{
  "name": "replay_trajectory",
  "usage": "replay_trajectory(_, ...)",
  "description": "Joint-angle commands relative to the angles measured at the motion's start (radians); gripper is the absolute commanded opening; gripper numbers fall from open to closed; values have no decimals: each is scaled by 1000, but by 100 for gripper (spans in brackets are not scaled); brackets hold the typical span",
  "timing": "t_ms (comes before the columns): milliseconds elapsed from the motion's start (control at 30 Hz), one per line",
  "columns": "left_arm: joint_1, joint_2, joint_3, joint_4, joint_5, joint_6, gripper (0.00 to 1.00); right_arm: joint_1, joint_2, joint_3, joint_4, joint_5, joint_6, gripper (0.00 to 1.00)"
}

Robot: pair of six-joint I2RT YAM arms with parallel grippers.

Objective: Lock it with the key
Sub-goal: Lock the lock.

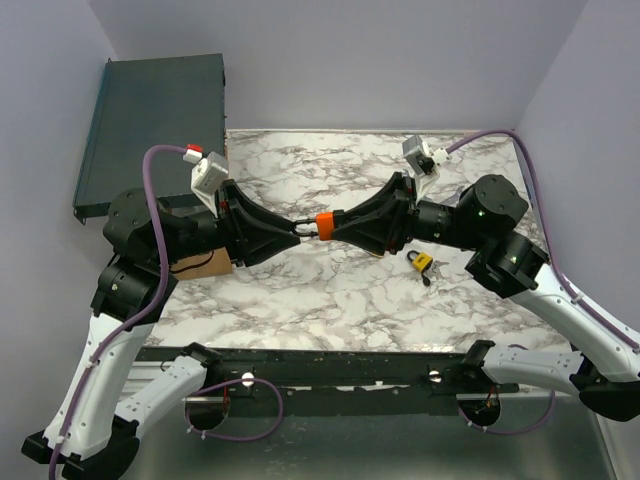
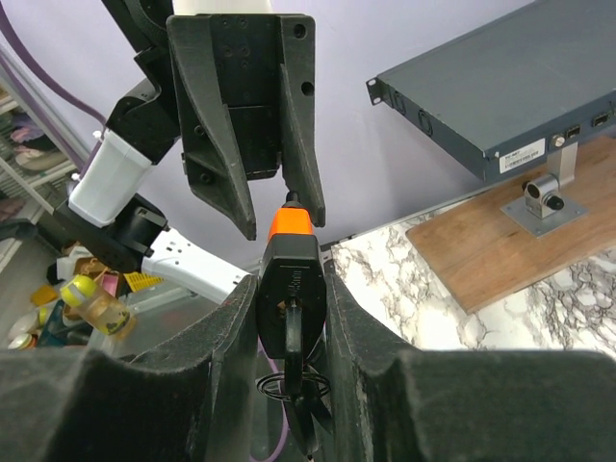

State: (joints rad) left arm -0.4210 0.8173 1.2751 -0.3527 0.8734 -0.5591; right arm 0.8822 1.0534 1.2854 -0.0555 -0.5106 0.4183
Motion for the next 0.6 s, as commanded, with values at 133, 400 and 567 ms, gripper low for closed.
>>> replay_trajectory(133,-1,3,-4,79,32,-42,35,3,-27,17,83,16,21,1)
replay_trajectory(400,-1,12,-7,110,39,-64,9,3,-50,6,89,34,28,1)
replay_trajectory(567,-1,13,-11,140,53,-81,0,3,-40,2,101,3,42,1)
